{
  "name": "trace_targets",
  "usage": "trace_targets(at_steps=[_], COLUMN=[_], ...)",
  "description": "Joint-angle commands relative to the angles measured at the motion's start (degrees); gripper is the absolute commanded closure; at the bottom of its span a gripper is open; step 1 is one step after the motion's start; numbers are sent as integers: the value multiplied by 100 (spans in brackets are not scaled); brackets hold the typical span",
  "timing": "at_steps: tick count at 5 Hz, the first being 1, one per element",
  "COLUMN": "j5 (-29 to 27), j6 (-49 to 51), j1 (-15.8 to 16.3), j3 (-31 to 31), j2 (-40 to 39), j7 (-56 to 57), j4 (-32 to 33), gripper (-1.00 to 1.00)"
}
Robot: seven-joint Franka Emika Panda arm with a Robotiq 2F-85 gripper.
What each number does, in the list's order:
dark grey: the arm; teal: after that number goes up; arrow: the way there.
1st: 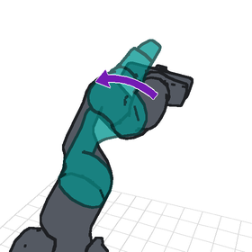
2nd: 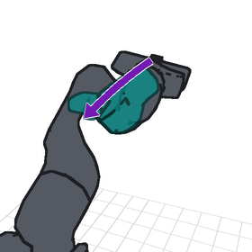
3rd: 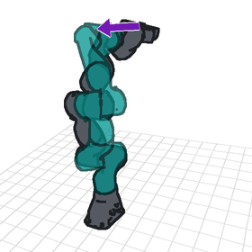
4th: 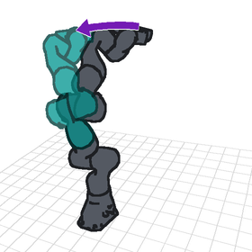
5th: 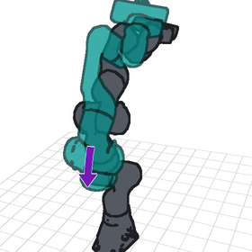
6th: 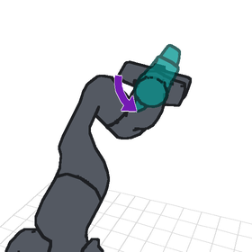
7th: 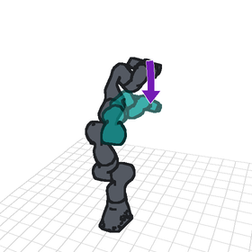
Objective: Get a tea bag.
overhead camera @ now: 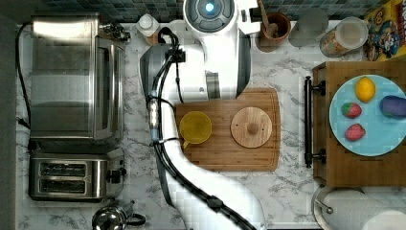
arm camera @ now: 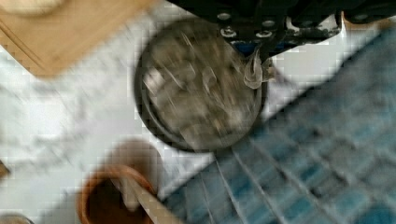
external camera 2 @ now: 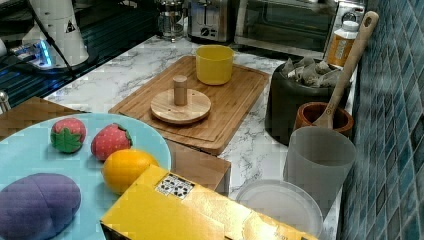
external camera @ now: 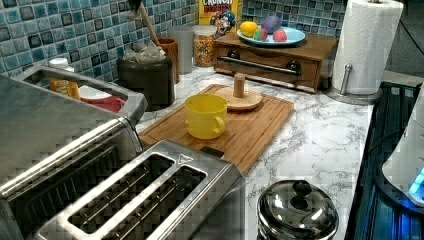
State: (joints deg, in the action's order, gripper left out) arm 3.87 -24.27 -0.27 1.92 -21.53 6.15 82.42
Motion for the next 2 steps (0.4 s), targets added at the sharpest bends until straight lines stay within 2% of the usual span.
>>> trace_targets(at_steps=[1,2], j5=[48,-237], j6=[932,801], j1=[-116,-209], j3=[130,203], j2=[550,1107], j7=[599,851], j4=[937,1587], gripper=[100,100])
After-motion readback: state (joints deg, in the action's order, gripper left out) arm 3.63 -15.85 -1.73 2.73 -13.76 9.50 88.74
